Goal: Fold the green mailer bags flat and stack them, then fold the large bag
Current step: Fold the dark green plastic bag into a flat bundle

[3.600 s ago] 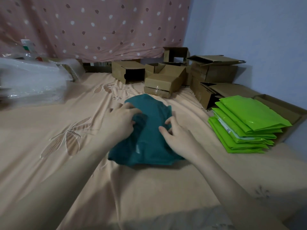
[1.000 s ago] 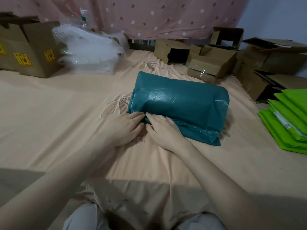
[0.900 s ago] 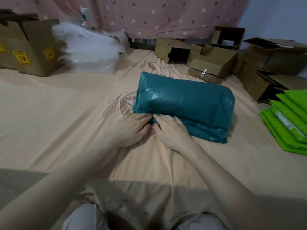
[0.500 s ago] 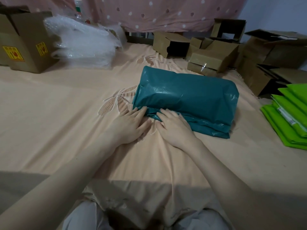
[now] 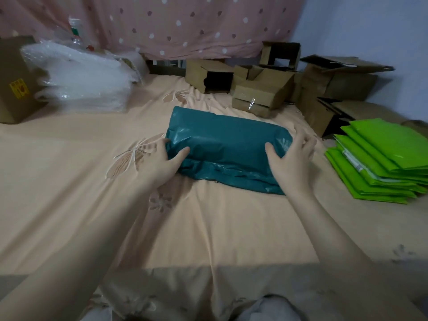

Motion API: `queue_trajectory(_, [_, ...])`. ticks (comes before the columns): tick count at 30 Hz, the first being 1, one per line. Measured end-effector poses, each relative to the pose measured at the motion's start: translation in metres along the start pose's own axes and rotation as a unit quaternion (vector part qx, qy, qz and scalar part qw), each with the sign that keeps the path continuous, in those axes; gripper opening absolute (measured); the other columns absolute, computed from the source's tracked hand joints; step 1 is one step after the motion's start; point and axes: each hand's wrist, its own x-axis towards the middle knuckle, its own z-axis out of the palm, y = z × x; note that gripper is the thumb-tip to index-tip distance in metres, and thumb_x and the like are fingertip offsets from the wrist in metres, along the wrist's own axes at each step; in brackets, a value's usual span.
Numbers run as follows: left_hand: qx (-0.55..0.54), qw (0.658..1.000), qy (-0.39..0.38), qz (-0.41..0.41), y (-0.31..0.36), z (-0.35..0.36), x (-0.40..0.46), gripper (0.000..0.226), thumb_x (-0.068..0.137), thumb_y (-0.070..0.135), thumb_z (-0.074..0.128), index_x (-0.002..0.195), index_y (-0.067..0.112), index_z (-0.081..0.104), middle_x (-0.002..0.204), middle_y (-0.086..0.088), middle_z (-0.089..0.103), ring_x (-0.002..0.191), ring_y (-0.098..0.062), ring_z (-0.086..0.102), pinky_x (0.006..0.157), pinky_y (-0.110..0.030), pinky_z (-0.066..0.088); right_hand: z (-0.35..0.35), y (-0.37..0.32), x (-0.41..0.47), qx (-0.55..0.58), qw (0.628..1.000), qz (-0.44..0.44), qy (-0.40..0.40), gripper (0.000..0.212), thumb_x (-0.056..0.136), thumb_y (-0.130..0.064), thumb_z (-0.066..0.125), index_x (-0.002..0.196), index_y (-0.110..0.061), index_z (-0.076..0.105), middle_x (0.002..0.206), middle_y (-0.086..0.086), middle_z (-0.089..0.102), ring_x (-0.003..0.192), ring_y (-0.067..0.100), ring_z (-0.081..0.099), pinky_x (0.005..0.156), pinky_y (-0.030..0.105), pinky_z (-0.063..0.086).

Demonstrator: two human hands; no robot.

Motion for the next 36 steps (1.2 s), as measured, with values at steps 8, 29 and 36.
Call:
queue_trajectory(8, [-0.112,0.992,0.030,0.054,0.025,0.021,0.002,0.054,0.083,0.035,0.066,0.126,0.015,0.041,0.115,0.000,0.057,0.104,-0.015,0.054,0.087,-0.031,0.045,0.002,0.014,0.025,0.236,0.940,0.181,-0.165,0.062,0.087,-0.036,0.064,0.136,-0.023,0.029,0.121,0.001,0.057,0.092,0.016,0.058,0.058,0.024,0.046])
queue_trajectory(29, [-0.050,0.988,0.041,0.142,0.135,0.114,0.015,0.074,0.089,0.041,0.052,0.148,0.029,0.009,0.155,-0.010,0.006,0.133,-0.016,0.028,0.112,-0.042,0.026,-0.021,0.061,0.041,0.296,0.914,0.180,0.211,0.016,0.090,-0.004,0.053,0.096,-0.010,0.040,0.102,0.006,0.052,0.091,0.019,0.054,0.069,0.012,0.044])
queue_trajectory(36, [-0.185,0.967,-0.158,0.073,0.150,0.147,0.009,0.070,0.091,0.056,0.041,0.148,0.036,0.007,0.157,-0.005,0.011,0.144,-0.019,0.014,0.112,-0.030,0.015,-0.022,0.055,0.023,0.264,0.948,0.064,0.168,0.024,0.092,-0.025,0.055,0.069,-0.022,0.048,0.062,-0.010,0.053,0.059,0.005,0.051,0.059,0.022,0.041])
